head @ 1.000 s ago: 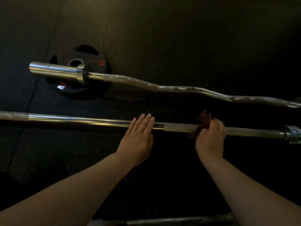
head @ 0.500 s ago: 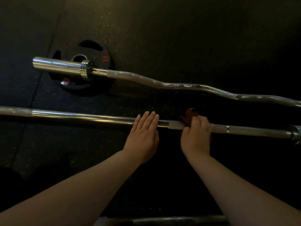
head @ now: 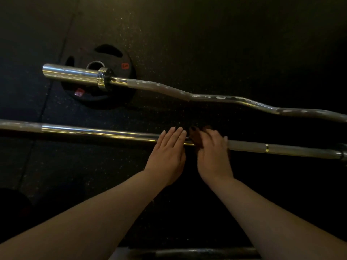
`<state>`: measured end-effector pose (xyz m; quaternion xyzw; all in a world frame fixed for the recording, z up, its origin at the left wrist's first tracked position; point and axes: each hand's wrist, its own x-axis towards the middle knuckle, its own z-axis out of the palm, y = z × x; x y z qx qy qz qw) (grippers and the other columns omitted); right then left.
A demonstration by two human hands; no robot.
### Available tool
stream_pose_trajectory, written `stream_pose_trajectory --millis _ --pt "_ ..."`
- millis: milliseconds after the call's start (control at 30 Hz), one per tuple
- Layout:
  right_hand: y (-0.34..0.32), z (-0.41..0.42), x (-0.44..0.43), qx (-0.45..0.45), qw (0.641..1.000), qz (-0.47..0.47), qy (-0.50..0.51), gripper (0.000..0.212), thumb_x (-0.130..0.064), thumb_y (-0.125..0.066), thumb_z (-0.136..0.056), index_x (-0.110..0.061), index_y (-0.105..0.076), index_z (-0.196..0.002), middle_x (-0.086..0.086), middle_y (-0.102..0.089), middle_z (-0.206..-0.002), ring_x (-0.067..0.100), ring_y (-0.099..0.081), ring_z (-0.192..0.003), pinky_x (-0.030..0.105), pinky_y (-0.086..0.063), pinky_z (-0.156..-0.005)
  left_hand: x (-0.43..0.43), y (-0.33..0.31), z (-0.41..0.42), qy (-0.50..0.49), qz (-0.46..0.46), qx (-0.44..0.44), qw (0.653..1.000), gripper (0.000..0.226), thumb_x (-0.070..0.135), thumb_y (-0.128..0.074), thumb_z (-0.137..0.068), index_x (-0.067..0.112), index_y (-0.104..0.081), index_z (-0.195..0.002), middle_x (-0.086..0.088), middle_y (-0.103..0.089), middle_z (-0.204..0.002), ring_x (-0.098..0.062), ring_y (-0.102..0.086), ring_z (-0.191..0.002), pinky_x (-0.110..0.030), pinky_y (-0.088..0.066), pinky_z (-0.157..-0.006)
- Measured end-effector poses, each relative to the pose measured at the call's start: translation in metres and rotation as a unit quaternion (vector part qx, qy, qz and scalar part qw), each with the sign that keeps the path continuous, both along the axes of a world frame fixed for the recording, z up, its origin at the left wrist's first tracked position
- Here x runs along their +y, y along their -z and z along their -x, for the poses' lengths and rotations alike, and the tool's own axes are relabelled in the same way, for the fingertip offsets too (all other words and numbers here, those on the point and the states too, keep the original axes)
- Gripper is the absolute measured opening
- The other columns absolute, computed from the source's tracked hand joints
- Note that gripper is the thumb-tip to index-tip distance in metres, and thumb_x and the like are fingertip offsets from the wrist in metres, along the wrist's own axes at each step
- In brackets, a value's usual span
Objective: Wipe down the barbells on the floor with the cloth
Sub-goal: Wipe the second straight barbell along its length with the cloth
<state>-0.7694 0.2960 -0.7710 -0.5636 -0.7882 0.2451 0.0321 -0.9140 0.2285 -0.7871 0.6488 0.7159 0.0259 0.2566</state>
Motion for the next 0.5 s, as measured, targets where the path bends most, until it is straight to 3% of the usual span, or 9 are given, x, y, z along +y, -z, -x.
stream_pose_trajectory --millis 100,167,233,300,367,400,467,500 --pt "0.001 -0.016 0.010 -0.027 0.996 0.002 -0.085 0.054 -0.012 -0.042 -0.101 -0.019 -0.038 -0.154 0.002 -0.032 -0.158 0.020 -0.019 -0.152 0.037 0.009 -0.125 -0.002 0.001 0.004 0.017 -0.003 0.002 1.000 0.061 0.039 -0.011 -0.103 0.021 0.002 -0.160 0.003 0.010 -0.168 -0.011 0.020 -0.151 -0.038 0.011 -0.125" --pt "0.006 -0.038 0.023 -0.030 0.999 -0.011 -0.004 0.050 -0.011 -0.042 -0.098 -0.016 -0.046 -0.148 0.004 -0.039 -0.152 0.023 -0.026 -0.149 0.042 0.003 -0.128 -0.005 0.002 0.011 0.005 -0.015 -0.014 1.000 0.061 0.040 -0.009 -0.103 0.021 -0.001 -0.160 0.004 0.007 -0.168 -0.010 0.018 -0.152 -0.039 0.010 -0.125" --pt "0.007 -0.044 0.026 -0.020 0.991 0.010 0.133 0.048 -0.011 -0.040 -0.101 -0.012 -0.046 -0.148 0.005 -0.034 -0.156 0.025 -0.019 -0.152 0.043 -0.001 -0.128 -0.009 0.004 0.016 -0.010 -0.024 -0.027 0.999 0.062 0.042 -0.006 -0.102 0.021 -0.004 -0.160 0.003 0.005 -0.169 -0.010 0.017 -0.153 -0.038 0.010 -0.125" --pt "0.004 -0.022 0.014 -0.013 0.978 0.039 0.203 0.049 -0.010 -0.041 -0.102 -0.015 -0.042 -0.151 0.003 -0.024 -0.163 0.025 -0.011 -0.155 0.046 -0.009 -0.128 -0.009 0.004 0.012 -0.022 -0.018 -0.021 0.999 0.060 0.041 -0.011 -0.104 0.019 -0.004 -0.160 0.001 0.004 -0.169 -0.012 0.017 -0.153 -0.038 0.012 -0.124" --pt "0.001 0.006 -0.002 0.008 0.987 0.046 0.152 0.051 -0.008 -0.045 -0.101 -0.022 -0.043 -0.151 -0.003 -0.024 -0.162 0.024 -0.013 -0.154 0.048 -0.015 -0.127 -0.006 -0.001 0.002 -0.057 0.005 -0.023 0.998 0.058 0.036 -0.018 -0.107 0.017 -0.005 -0.160 -0.001 0.003 -0.169 -0.015 0.017 -0.153 -0.041 0.012 -0.124" --pt "0.001 0.017 -0.008 0.030 0.993 0.053 0.100 0.052 -0.008 -0.045 -0.102 -0.025 -0.043 -0.151 -0.006 -0.026 -0.161 0.021 -0.014 -0.154 0.045 -0.010 -0.128 -0.005 -0.005 -0.003 -0.072 0.010 -0.036 0.997 0.057 0.035 -0.019 -0.107 0.016 -0.007 -0.160 -0.003 0.001 -0.169 -0.017 0.015 -0.153 -0.042 0.013 -0.124" --pt "-0.003 0.028 -0.010 0.092 0.989 0.108 0.027 0.051 -0.011 -0.041 -0.104 -0.030 -0.043 -0.151 -0.010 -0.032 -0.159 0.013 -0.016 -0.154 0.036 0.001 -0.126 -0.001 -0.015 -0.007 -0.079 -0.003 -0.068 0.995 0.056 0.035 -0.018 -0.105 0.016 -0.023 -0.158 -0.005 -0.009 -0.169 -0.021 0.009 -0.154 -0.045 0.013 -0.123" --pt "-0.007 0.030 -0.008 0.133 0.978 0.157 0.027 0.048 -0.014 -0.040 -0.105 -0.033 -0.044 -0.149 -0.010 -0.037 -0.156 0.012 -0.022 -0.152 0.037 -0.004 -0.127 0.001 -0.020 -0.005 -0.081 -0.011 -0.109 0.991 0.054 0.035 -0.019 -0.104 0.020 -0.036 -0.152 -0.003 -0.019 -0.166 -0.023 0.003 -0.155 -0.046 0.011 -0.123"
